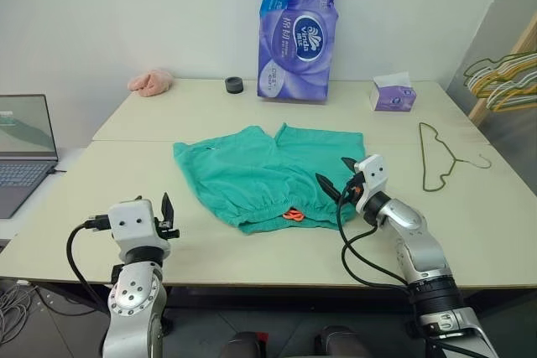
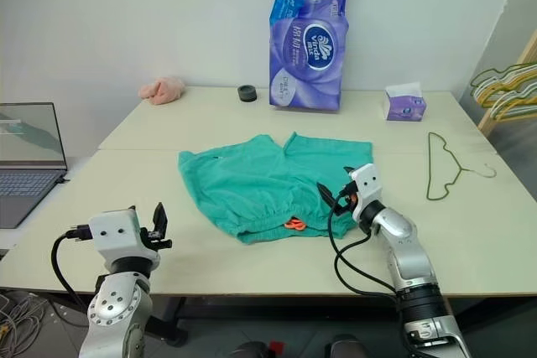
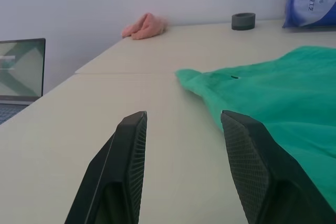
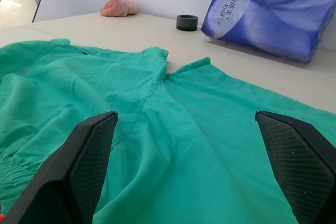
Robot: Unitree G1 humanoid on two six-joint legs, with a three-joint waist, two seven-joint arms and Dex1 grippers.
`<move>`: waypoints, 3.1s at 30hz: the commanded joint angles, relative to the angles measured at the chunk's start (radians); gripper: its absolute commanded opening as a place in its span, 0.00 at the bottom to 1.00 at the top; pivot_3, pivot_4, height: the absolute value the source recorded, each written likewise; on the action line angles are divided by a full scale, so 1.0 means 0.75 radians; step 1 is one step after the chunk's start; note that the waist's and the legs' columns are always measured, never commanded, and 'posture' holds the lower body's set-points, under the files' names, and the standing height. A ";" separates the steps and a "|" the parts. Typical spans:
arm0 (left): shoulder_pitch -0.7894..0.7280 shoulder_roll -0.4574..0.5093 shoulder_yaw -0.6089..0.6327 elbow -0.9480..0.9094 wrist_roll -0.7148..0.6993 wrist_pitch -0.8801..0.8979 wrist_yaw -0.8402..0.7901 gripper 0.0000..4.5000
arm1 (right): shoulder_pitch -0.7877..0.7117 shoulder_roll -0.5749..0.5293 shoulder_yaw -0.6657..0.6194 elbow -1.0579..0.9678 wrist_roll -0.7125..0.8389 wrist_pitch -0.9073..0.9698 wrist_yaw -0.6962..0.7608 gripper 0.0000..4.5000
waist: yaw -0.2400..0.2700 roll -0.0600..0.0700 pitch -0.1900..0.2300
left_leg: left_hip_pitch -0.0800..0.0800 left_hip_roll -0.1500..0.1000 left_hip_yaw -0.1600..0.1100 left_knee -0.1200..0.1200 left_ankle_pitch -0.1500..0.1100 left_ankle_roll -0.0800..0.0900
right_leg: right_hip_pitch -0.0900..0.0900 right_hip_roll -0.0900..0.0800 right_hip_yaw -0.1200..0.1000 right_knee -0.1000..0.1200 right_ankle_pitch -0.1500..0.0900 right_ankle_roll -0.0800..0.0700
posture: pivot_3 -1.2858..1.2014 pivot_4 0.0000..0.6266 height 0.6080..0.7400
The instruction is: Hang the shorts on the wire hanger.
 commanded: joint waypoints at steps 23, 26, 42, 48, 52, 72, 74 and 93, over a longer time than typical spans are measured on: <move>-0.008 0.129 -0.027 -0.029 -0.020 -0.175 -0.210 0.52 | 0.092 -0.115 0.029 -0.155 0.013 -0.092 0.210 0.99 | -0.002 0.000 0.000 | 0.000 0.001 0.001 0.000 0.000 0.000 | 0.000 0.000 0.000 0.000 -0.001 0.000 | 0.49 0.00 1.00; 0.009 0.151 -0.028 -0.035 -0.045 -0.188 -0.258 0.52 | 0.122 -0.142 0.039 -0.187 0.012 -0.091 0.242 0.99 | -0.002 0.000 0.000 | 0.000 0.001 0.002 0.000 0.000 0.000 | 0.000 0.000 0.001 0.000 -0.001 0.000 | 0.49 0.00 1.00; 0.122 0.482 0.011 -0.014 -0.420 -0.062 -0.822 0.99 | 0.105 -0.501 0.263 -0.257 -0.139 -0.309 0.683 1.00 | -0.040 0.000 0.001 | 0.001 0.005 0.002 -0.001 -0.001 0.000 | 0.000 0.000 -0.001 -0.001 -0.007 -0.009 | 0.46 0.00 1.00; 0.109 0.616 0.087 0.065 -0.429 -0.090 -0.926 0.99 | 0.013 -0.439 0.330 -0.092 -0.303 -0.391 0.583 1.00 | -0.065 0.000 0.001 | 0.001 0.008 0.002 -0.001 -0.002 -0.003 | -0.001 0.002 0.000 0.000 -0.006 -0.009 | 0.46 0.00 1.00; 0.076 0.639 0.110 0.094 -0.437 -0.090 -0.943 0.99 | -0.052 -0.398 0.378 0.039 -0.411 -0.446 0.520 1.00 | -0.069 0.000 0.001 | 0.001 0.009 0.001 -0.001 -0.003 -0.003 | -0.001 0.002 -0.001 0.000 -0.006 -0.010 | 0.46 0.00 1.00; 0.040 0.631 0.054 0.062 -0.399 -0.065 -0.931 1.00 | -0.309 -0.510 0.467 0.366 -0.549 -0.588 0.638 0.01 | -0.073 -0.002 -0.001 | 0.002 0.010 0.001 -0.001 -0.003 -0.004 | 0.000 0.003 0.000 0.000 -0.005 -0.011 | 0.46 0.00 1.00; 0.041 0.632 0.038 0.054 -0.392 -0.066 -0.929 1.00 | -0.381 -0.562 0.486 0.447 -0.565 -0.663 0.710 0.01 | -0.073 -0.002 0.000 | 0.002 0.010 0.001 -0.001 -0.003 -0.004 | 0.000 0.003 0.000 0.000 -0.005 -0.011 | 0.46 0.00 1.00; 0.007 0.609 -0.066 0.052 -0.378 -0.061 -0.951 1.00 | -0.665 -0.845 0.566 0.743 -0.643 -1.121 0.884 0.49 | -0.134 0.002 0.002 | 0.002 0.011 0.002 -0.006 -0.003 -0.003 | -0.001 0.003 0.002 0.000 -0.002 -0.020 | 0.44 0.03 1.00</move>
